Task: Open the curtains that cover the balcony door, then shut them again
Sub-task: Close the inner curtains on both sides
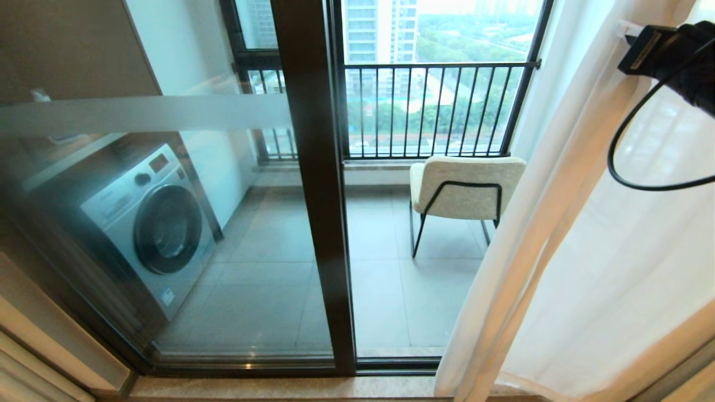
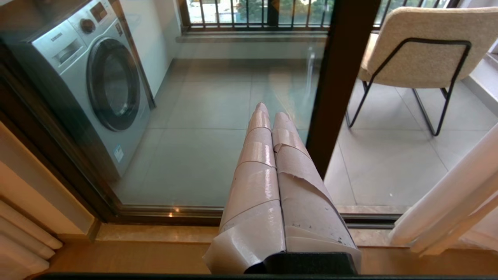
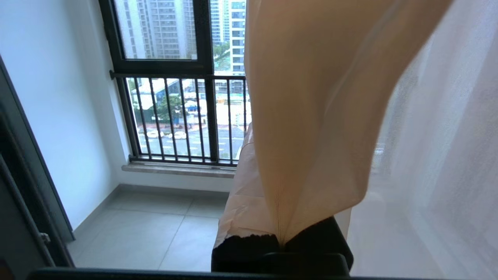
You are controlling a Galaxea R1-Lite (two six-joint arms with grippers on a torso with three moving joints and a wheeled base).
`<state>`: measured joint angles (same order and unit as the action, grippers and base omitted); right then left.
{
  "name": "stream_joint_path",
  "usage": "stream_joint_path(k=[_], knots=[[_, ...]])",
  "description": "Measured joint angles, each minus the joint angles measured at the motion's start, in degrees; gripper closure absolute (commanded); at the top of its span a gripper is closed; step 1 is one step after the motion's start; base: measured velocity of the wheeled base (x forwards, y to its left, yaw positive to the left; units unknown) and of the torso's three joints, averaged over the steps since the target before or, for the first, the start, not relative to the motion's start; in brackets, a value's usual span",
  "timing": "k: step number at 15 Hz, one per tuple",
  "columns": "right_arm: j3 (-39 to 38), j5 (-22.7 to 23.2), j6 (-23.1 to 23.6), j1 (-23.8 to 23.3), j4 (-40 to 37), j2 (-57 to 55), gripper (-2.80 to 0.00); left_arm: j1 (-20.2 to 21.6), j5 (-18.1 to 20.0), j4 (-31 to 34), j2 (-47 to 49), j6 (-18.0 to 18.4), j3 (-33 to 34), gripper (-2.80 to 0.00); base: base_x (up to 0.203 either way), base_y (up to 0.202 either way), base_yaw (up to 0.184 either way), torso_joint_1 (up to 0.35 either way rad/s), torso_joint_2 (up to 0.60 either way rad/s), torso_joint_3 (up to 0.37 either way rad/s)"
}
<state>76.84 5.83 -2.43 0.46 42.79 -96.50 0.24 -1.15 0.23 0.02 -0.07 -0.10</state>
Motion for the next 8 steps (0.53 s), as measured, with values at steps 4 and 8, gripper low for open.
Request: stream_joint_path(k=[4, 8], knots=[[0.0, 0.0, 0.0, 0.0, 0.0, 0.0, 0.0, 0.0, 0.1, 0.0, 0.0, 0.0, 0.0, 0.0, 0.0, 0.184, 0.002, 0.002, 0.0, 0.003], [0.0, 0.0, 0.0, 0.0, 0.0, 0.0, 0.0, 0.0, 0.0, 0.0, 0.0, 0.0, 0.0, 0.0, 0.0, 0.183, 0.002, 0.004, 0.0, 0.002]])
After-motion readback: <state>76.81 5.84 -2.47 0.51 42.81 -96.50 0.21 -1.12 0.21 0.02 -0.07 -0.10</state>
